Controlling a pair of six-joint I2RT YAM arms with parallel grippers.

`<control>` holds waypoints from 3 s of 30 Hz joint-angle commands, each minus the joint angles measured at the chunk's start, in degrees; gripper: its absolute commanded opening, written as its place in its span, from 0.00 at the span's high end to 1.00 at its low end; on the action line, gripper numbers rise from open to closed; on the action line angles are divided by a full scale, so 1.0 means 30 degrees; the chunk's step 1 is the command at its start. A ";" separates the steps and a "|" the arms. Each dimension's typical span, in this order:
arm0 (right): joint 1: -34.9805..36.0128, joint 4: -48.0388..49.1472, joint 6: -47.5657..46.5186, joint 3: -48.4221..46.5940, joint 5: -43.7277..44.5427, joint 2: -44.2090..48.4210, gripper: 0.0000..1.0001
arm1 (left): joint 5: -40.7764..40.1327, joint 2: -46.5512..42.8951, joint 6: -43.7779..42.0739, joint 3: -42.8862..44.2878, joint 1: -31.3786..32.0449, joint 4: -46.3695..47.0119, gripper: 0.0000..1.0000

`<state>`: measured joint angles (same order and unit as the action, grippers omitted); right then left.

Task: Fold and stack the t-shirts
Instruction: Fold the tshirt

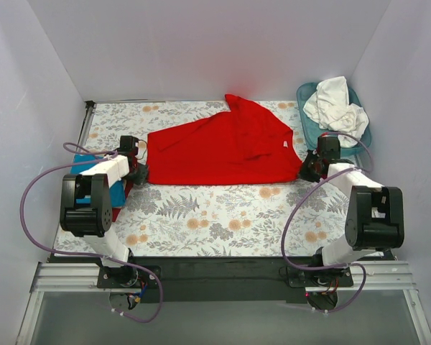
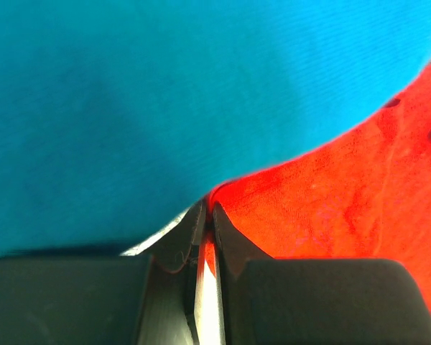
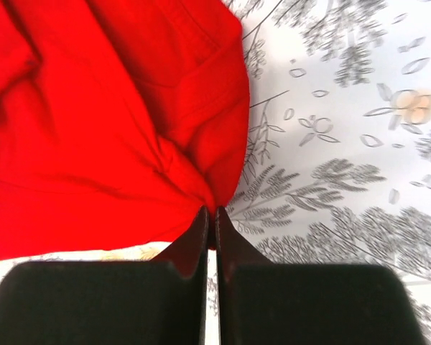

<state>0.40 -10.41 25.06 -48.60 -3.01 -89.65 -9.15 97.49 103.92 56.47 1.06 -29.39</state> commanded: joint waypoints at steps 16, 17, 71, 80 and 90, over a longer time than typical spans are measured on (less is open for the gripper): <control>-0.2947 -0.5550 -0.0267 0.3102 -0.1430 0.8989 0.99 | -0.1697 -0.7001 0.1541 -0.4491 0.0027 -0.4939 1.00; -0.2947 -0.5755 -0.0180 0.3481 -0.1372 0.9399 0.99 | -0.1697 -0.7502 0.1600 -0.4757 -0.0002 -0.5202 1.00; 0.3703 0.2856 0.1198 0.1230 -0.1371 0.1290 0.44 | 0.3020 -0.4638 -0.4727 -0.0629 0.6619 0.1270 0.48; 0.3879 0.3267 0.1666 0.0966 -0.2103 0.0585 0.66 | 0.2932 -0.4373 -0.4786 -0.0395 0.6619 0.1153 0.48; 0.4697 0.3852 0.1930 0.0116 -0.2543 0.0058 0.99 | 0.2903 -0.4373 -0.4786 -0.0482 0.6619 0.1065 0.48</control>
<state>13.34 -1.58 30.30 -45.67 -9.45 -88.77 -0.47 85.03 90.56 53.34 20.75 -26.50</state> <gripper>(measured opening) 0.024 0.519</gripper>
